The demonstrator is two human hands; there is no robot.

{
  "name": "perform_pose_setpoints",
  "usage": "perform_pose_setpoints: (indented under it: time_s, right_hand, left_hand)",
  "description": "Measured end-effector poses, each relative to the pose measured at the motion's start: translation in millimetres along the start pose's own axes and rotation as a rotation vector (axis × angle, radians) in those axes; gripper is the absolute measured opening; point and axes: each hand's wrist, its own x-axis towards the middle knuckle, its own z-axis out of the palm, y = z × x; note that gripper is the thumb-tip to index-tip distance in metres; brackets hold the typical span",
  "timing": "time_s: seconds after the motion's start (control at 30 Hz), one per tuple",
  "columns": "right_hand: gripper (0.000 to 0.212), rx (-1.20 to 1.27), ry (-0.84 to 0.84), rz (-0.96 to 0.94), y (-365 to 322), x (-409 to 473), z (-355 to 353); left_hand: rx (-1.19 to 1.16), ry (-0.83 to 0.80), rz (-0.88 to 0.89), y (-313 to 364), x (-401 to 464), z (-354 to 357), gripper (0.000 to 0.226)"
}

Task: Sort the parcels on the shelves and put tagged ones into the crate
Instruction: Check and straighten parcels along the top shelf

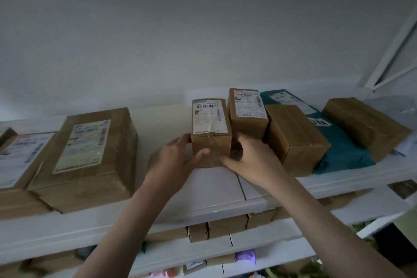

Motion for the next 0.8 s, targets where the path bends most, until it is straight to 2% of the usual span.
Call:
perform_pose_setpoints:
  time_s: [0.23,0.43,0.53,0.67,0.8]
  right_hand:
    - [0.045,-0.002,0.035,-0.105,-2.6,-16.4,7.9]
    - [0.046,-0.002,-0.042,-0.233,0.5,-79.4,-8.3]
    - [0.051,0.047,-0.081,-0.275,4.2,-100.1,-15.9]
    - [0.066,0.034,-0.125,-0.255,1.4,-98.0,-16.4]
    - [0.069,-0.014,-0.108,-0.251,-11.1,-94.5,-11.7]
  left_hand:
    - [0.081,0.009,-0.019,23.3,-30.0,1.1,0.057]
    - [0.121,0.076,-0.085,54.2,-106.4,-10.0,0.054]
    - [0.108,0.102,-0.158,70.0,-134.4,-20.0,0.061]
    - [0.109,0.065,-0.184,77.4,-135.6,-27.1,0.072]
    - [0.100,0.061,-0.142,72.7,-126.6,-21.8,0.068]
